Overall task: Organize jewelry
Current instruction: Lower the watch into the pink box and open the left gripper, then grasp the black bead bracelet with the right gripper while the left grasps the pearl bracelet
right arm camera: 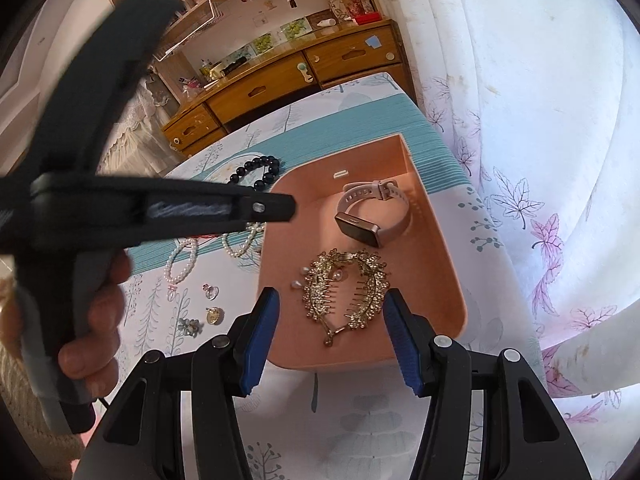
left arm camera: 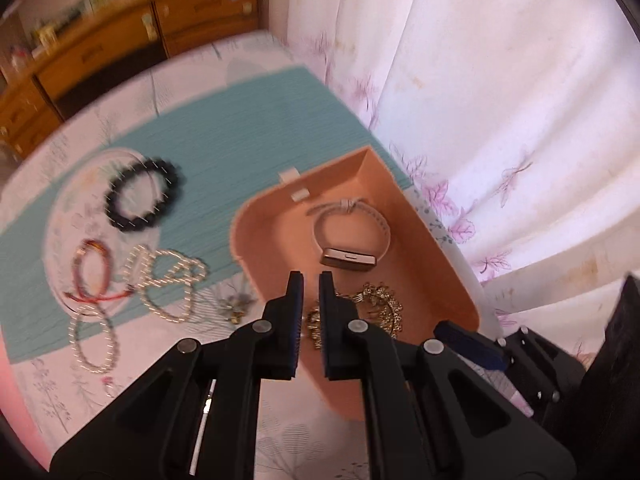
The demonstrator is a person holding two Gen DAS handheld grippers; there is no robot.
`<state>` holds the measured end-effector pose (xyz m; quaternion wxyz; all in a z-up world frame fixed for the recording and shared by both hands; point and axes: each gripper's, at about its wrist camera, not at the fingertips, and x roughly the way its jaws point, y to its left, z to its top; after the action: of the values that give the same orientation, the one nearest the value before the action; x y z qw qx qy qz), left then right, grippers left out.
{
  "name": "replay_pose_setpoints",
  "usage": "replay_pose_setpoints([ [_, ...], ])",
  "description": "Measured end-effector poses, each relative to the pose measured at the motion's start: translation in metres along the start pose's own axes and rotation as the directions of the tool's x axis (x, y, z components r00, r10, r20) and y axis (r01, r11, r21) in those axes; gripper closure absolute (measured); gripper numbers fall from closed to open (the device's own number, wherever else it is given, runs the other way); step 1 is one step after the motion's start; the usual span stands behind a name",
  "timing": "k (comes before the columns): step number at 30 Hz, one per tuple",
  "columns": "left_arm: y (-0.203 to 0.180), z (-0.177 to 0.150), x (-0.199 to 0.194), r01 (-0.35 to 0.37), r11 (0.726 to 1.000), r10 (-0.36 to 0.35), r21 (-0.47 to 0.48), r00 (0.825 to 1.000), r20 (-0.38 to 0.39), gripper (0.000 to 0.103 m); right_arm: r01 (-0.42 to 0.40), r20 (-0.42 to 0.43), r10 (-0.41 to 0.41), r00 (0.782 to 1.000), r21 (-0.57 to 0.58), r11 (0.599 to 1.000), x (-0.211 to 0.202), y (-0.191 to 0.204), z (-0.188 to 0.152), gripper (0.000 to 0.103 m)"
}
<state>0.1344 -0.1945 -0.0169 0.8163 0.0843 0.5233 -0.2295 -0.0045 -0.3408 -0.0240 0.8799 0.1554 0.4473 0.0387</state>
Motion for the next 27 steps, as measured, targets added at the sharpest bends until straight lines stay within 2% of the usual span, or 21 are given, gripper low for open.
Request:
replay_pose_setpoints([
  [6, 0.021, -0.023, -0.035, 0.067, 0.997, -0.064, -0.045, 0.996, 0.066, 0.099, -0.001, 0.005, 0.001, 1.0, -0.035, 0.999, -0.003, 0.017, 0.0, 0.048],
  [12, 0.059, -0.057, -0.063, 0.002, 0.995, 0.009, -0.104, 0.994, 0.11, 0.099, 0.002, 0.008, -0.002, 1.0, -0.081, 0.997, -0.005, 0.036, 0.002, 0.048],
  [20, 0.13, -0.102, -0.091, -0.095, 0.97, 0.126, -0.223, 0.984, 0.129, 0.099, -0.023, -0.019, 0.021, 1.0, -0.14, 0.99, 0.006, 0.069, 0.006, 0.048],
  [27, 0.187, -0.12, -0.094, -0.146, 0.939, 0.167, -0.311, 0.985, 0.04, 0.099, -0.086, -0.065, 0.076, 0.995, -0.184, 0.979, 0.019, 0.102, 0.033, 0.048],
])
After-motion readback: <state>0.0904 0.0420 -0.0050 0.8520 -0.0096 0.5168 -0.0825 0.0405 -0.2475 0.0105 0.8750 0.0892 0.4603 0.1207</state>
